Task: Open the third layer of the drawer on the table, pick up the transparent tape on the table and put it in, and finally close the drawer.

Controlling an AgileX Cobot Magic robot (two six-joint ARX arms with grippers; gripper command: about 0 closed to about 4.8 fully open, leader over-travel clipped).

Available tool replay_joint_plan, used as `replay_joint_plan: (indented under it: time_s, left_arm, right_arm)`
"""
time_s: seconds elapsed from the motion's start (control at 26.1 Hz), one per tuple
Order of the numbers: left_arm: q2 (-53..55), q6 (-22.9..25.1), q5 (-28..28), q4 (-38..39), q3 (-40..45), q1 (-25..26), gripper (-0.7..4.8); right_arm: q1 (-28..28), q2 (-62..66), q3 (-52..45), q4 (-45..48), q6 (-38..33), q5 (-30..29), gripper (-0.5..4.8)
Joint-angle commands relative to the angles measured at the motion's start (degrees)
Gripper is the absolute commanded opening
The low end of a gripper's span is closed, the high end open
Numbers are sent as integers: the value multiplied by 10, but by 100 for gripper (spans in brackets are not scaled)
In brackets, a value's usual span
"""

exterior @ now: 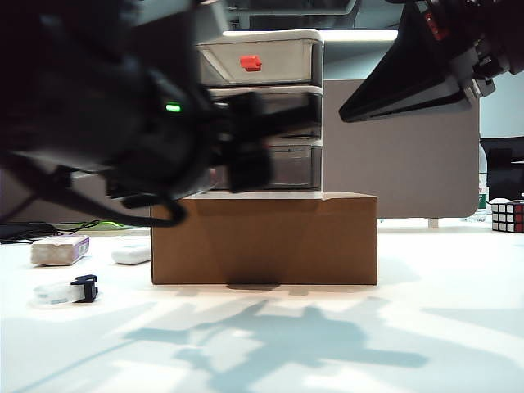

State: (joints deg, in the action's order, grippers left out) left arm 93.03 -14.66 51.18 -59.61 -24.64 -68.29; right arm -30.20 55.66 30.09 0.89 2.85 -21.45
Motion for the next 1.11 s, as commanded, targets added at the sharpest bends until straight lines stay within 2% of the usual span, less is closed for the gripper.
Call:
replay_joint_plan:
  time_s: [0.04,0.31,0.81,0.96,1.11]
  left_arm:
    - [28,26,59,-9,-27,-13,183]
    - [46,24,101,-9,-41,-16,183]
    - [46,20,86,-25,-42,-15,180]
    - [46,22,51,-27,-42,-7,179]
    - [46,22,56,-28,-42,-7,179]
  right_arm:
    - [0,-1,3,14,2,-3,-5]
    - [-1,-1,3,22,3,-7,-5]
    - [-1,-1,3,48,3,-7,-5]
    - [-1,-1,3,48,3,-7,-5]
    - [-1,-1,3,47,3,-7,-5]
